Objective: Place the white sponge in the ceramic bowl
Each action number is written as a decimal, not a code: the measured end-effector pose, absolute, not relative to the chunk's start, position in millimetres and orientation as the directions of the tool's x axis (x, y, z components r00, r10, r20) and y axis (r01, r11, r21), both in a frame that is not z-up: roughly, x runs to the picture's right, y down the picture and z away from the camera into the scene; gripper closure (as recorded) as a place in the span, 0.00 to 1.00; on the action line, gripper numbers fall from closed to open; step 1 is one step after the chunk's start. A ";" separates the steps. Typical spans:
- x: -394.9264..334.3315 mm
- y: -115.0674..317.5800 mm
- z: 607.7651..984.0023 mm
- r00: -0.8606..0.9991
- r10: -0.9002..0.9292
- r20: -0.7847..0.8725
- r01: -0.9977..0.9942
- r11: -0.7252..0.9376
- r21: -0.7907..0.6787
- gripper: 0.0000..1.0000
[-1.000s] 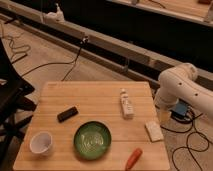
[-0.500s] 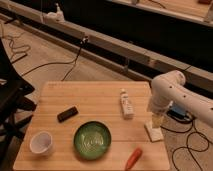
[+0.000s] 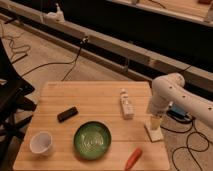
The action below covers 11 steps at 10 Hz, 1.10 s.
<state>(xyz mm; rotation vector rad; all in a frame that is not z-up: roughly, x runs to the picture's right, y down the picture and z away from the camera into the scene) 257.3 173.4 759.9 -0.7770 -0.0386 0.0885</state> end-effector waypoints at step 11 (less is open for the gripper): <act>287.2 206.1 821.5 0.891 0.373 -0.259 -0.441 0.578 -0.687 0.35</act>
